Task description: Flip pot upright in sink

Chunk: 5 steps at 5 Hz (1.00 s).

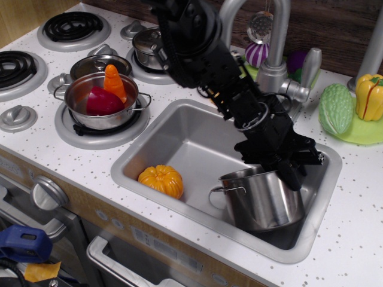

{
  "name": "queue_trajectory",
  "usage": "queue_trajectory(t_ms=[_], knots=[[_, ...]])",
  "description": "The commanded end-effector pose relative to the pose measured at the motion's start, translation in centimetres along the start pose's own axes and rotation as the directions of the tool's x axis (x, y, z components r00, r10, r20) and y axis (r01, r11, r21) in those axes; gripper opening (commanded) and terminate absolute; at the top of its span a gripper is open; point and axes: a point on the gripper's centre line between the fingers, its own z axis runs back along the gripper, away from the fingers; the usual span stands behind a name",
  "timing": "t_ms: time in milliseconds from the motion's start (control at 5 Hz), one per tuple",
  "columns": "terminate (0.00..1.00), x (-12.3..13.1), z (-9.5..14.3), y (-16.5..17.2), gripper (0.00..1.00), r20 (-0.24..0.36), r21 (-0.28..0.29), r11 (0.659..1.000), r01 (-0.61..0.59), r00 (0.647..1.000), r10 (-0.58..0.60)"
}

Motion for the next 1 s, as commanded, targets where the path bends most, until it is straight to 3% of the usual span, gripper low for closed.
queue_trajectory(t_ms=[0, 200, 600, 800], knots=[[0.00, 1.1, 1.2, -0.4, 0.00, 0.048, 0.202, 0.973, 0.112, 0.991, -0.124], [0.00, 0.9, 0.8, 0.2, 0.00, 0.059, 0.344, 0.915, 0.210, 0.968, -0.244], [0.00, 0.6, 0.5, 1.0, 0.00, 0.090, 0.385, 0.877, 0.287, 0.934, -0.346], [0.00, 0.3, 0.5, 1.4, 1.00, 0.086, 0.416, 0.843, 0.341, 0.908, -0.410]])
